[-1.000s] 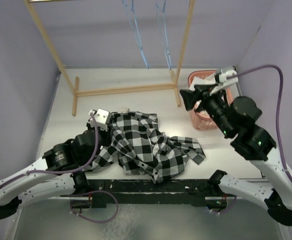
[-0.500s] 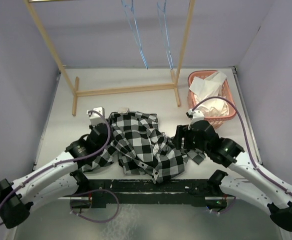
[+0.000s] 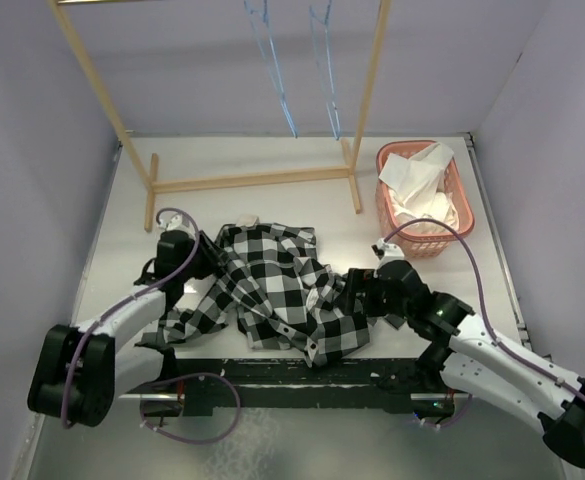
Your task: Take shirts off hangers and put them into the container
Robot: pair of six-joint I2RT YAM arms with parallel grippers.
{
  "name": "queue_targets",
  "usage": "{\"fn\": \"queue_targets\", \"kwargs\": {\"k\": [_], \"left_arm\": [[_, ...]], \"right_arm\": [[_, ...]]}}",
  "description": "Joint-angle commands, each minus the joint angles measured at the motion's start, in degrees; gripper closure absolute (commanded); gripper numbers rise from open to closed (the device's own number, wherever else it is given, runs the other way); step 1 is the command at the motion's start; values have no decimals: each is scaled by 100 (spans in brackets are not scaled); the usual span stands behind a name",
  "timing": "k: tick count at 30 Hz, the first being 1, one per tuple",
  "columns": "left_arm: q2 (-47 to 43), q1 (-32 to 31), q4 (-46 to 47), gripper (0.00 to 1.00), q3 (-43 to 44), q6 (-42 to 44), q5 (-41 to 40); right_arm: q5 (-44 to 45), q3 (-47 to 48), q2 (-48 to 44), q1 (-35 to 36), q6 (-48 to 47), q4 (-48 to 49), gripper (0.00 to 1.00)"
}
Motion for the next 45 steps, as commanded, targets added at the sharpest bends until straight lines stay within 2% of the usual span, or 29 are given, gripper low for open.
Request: {"fn": "queue_targets", "kwargs": {"k": [1, 4, 7, 13, 20, 30, 37, 45], "left_arm": [[715, 53, 1784, 54, -711, -817, 1220], [1057, 31, 2503, 56, -976, -1022, 1479], [1134, -163, 2672, 57, -1003, -978, 1380], [1183, -1250, 2031, 57, -196, -485, 614], [1394, -1660, 2203, 59, 31, -452, 588], [1870, -2331, 2325, 60, 374, -477, 104], [2385, -2476, 2455, 61, 623, -527, -20], [2940, -2777, 2700, 62, 848, -689, -165]], "right_arm": [[-293, -320, 373, -6, 300, 1068, 0], [-544, -519, 596, -15, 347, 1831, 0], [-988, -762, 772, -17, 354, 2728, 0], [-1468, -366, 1650, -8, -2, 3504, 0], [-1811, -104, 2405, -3, 45, 4267, 0], [-2016, 335, 3613, 132, 48, 4842, 0], [-1885, 539, 4043, 700, -332, 4970, 0], [-1069, 859, 4626, 1413, -483, 4743, 0]]}}
